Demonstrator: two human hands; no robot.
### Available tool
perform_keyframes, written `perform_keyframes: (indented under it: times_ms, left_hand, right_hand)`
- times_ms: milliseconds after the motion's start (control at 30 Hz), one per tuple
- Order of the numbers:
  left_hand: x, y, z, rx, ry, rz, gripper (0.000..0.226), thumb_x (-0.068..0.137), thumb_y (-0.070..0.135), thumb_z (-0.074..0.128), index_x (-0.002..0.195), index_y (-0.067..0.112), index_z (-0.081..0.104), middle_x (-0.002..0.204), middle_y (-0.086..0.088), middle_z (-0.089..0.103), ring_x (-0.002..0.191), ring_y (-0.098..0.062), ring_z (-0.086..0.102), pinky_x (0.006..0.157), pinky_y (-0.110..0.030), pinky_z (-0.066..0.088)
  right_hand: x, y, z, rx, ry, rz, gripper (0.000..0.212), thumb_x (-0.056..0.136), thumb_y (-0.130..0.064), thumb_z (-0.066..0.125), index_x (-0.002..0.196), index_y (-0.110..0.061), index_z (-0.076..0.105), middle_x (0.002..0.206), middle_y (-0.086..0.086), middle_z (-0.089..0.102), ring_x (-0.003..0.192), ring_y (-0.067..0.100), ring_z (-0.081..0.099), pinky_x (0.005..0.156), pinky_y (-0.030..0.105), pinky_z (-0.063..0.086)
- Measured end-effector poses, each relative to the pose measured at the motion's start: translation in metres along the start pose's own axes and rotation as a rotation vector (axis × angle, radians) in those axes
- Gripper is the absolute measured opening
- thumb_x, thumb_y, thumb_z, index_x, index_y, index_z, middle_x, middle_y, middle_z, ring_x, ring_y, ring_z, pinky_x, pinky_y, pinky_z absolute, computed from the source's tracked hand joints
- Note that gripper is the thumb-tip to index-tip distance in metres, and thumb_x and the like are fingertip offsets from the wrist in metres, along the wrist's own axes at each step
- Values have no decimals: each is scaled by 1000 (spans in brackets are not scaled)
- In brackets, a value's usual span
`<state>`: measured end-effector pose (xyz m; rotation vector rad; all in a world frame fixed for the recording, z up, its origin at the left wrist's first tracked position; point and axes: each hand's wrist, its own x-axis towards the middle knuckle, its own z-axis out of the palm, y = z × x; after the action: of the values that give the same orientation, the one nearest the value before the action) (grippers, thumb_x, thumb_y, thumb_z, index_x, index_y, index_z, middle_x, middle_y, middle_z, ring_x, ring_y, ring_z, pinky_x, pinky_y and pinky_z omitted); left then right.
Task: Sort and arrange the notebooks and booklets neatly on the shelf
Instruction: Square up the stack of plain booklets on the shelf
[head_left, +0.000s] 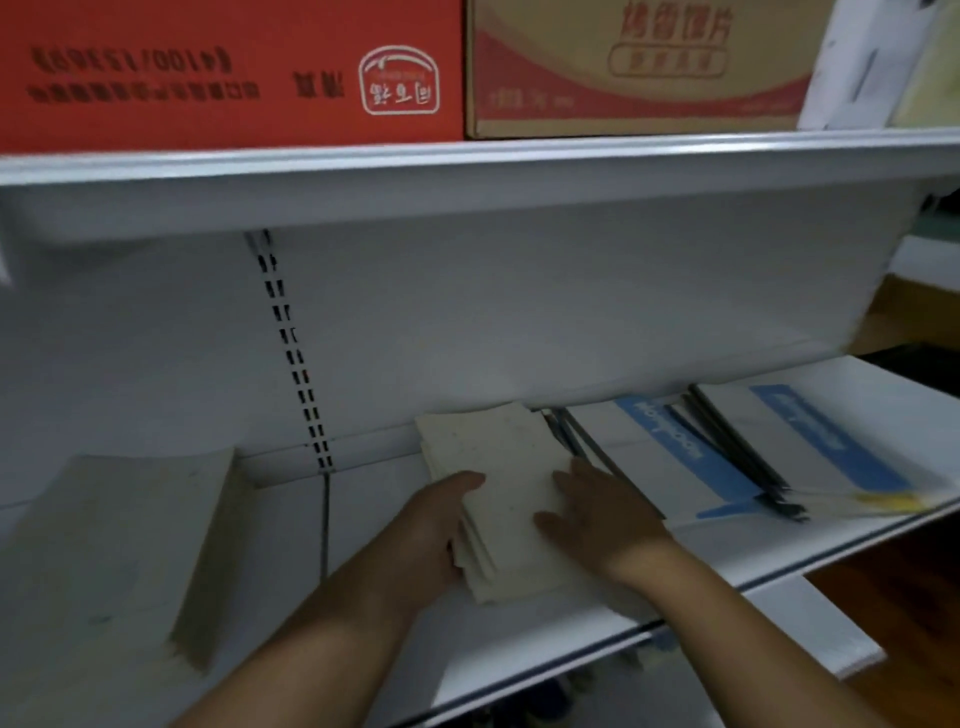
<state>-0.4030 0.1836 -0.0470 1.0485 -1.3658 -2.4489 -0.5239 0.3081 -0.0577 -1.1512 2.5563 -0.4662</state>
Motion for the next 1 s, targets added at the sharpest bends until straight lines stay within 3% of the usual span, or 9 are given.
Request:
perform_keyframes:
  times_ms: [167, 333, 467, 567, 633, 733, 800, 900, 1000]
  left_hand:
    - [5, 19, 8, -2, 60, -55, 25, 82, 31, 66, 82, 6, 65, 55, -14, 72, 81, -27, 61, 76, -39, 49]
    - [21, 20, 17, 10, -8, -73, 46, 73, 33, 74, 112, 9, 66, 110, -18, 71, 102, -32, 65, 89, -47, 51]
    - [25, 9, 20, 32, -10, -23, 57, 60, 17, 73, 115, 5, 64, 92, -16, 74, 87, -30, 67, 71, -37, 55]
    - [9, -8, 14, 39, 61, 88, 42, 66, 10, 73, 107, 3, 67, 82, -14, 76, 80, -31, 69, 63, -33, 55]
    - [-11, -11, 4, 96, 100, 310, 45, 58, 13, 76, 103, 7, 68, 82, -8, 77, 77, -28, 72, 58, -31, 56]
    - [-49, -4, -18, 242, 142, 640, 77, 26, 30, 88, 100, 15, 68, 88, 0, 78, 79, -17, 74, 59, -23, 57]
    - [-70, 0, -29, 308, 168, 754, 70, 33, 21, 88, 99, 20, 66, 93, 9, 77, 84, -10, 73, 62, -19, 56]
    - [-81, -3, -40, 362, 290, 810, 65, 48, 1, 80, 106, 21, 58, 98, 17, 73, 89, 2, 68, 61, -7, 51]
    - [-70, -20, -60, 383, 389, 772, 76, 44, 10, 93, 110, 15, 56, 95, 6, 70, 93, 1, 66, 67, -8, 52]
  right_hand:
    - [1, 18, -18, 111, -134, -72, 72, 89, -47, 49, 149, -24, 16, 160, -6, 0, 146, 12, 10, 117, 27, 11]
    - [-5, 34, -18, 320, -128, -107, 73, 87, -50, 52, 148, -26, 19, 159, -12, 2, 145, 7, 11, 116, 24, 10]
    - [-8, 36, -21, 262, -173, -90, 131, 40, -96, 33, 149, -27, 12, 158, -12, -4, 145, 7, 4, 117, 25, 9]
    - [-10, 31, -28, 189, -97, -92, 106, 74, -65, 57, 148, -28, -9, 157, -11, -15, 146, 12, -7, 118, 30, 4]
    - [-7, 22, -35, 388, -30, -121, 116, 69, -59, 68, 146, -33, -15, 156, -17, -6, 146, 11, 4, 120, 33, 12]
    - [3, 0, -36, 835, -40, -209, 119, 49, -67, 75, 146, -41, 11, 149, -20, 31, 132, -1, 39, 110, 32, 36]
    - [6, -17, -22, 1003, -58, -306, 84, 54, -55, 77, 129, -46, 40, 125, -20, 58, 109, -5, 58, 96, 25, 49]
    - [5, -37, 2, 1187, 0, -369, 48, 69, -27, 80, 104, -43, 52, 94, -25, 68, 87, -9, 65, 70, 10, 52]
    - [4, -45, 24, 1304, -33, -356, 77, 36, -41, 90, 104, -30, 57, 88, -17, 74, 88, 3, 69, 67, 15, 55]
